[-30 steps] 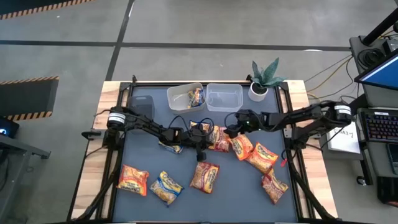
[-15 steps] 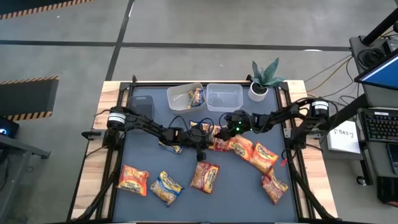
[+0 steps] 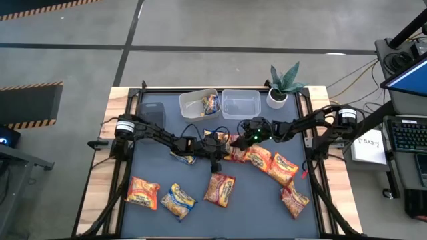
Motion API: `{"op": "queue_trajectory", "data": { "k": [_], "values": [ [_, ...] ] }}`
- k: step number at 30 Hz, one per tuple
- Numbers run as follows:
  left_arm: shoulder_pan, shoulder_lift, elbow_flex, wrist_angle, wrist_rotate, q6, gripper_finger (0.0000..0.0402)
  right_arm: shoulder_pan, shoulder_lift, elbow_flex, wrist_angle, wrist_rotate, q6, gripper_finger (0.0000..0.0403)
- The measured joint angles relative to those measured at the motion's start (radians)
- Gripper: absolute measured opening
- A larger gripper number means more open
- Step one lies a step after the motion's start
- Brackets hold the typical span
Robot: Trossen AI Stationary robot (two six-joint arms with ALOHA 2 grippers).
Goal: Sort Maruchan noodles
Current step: Put the red noodle pack into the transparent bin
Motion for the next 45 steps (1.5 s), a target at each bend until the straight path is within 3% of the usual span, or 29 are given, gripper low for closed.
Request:
{"op": "queue_trajectory", "data": {
  "k": [10, 18, 27, 30, 39, 45],
  "values": [
    [-0.009, -0.150, -0.006, -0.181, -0.005, 0.071, 0.0000, 0.000, -0.073, 0.000, -0.002, 0.012, -0.002, 0.0128],
    [-0.009, -0.353, -0.018, -0.289, -0.004, 0.156, 0.0000, 0.001, -0.199, 0.014, -0.043, 0.148, -0.051, 0.0127],
    [-0.009, -0.649, -0.119, -0.292, -0.005, 0.262, 0.0000, 0.004, -0.293, 0.142, -0.259, 0.382, -0.181, 0.0127],
    [-0.009, -0.745, -0.165, -0.286, -0.051, 0.288, 0.0000, 0.004, -0.288, 0.222, -0.366, 0.471, -0.225, 0.0127],
    [-0.004, -0.955, -0.266, -0.301, -0.225, 0.338, 0.0000, 0.000, -0.181, 0.485, -0.657, 0.798, -0.272, 0.0127],
    [-0.004, -1.032, -0.308, -0.299, -0.254, 0.333, 0.0000, -0.004, -0.050, 0.638, -0.773, 0.963, -0.280, 0.0127]
  ]
}}
